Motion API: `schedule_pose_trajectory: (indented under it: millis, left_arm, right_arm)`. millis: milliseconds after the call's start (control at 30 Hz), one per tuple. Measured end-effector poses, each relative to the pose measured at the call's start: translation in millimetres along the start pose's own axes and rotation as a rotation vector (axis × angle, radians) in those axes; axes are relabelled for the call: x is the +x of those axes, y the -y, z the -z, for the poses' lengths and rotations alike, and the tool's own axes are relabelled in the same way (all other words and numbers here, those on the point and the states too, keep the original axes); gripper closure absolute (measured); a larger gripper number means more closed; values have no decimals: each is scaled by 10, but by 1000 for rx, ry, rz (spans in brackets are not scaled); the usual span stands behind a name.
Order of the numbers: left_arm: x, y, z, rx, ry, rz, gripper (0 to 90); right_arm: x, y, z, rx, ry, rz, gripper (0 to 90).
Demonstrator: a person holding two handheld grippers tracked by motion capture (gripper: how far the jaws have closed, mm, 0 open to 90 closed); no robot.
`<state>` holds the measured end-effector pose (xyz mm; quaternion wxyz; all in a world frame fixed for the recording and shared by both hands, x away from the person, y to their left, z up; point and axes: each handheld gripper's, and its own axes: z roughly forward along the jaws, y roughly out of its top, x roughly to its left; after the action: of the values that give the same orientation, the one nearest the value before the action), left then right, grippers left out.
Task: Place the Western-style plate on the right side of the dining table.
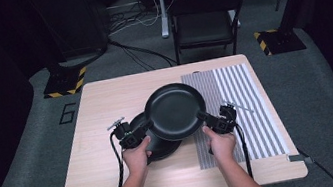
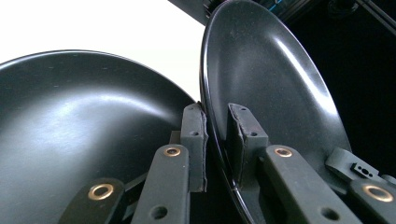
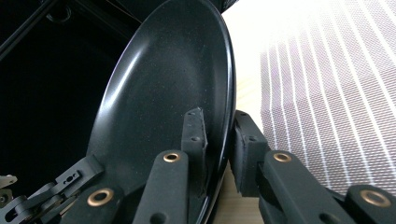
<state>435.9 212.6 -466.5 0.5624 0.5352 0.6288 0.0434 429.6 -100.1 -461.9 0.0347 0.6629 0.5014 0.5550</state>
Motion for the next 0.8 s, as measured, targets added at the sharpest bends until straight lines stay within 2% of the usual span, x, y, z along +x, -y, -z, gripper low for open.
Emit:
schedule_pose_trajectory:
  millis: [800]
  left_arm:
    - [-367,60,-352,41,53,-28,777]
  right_arm:
    - [-246,-252,333,-49,42,-9,770]
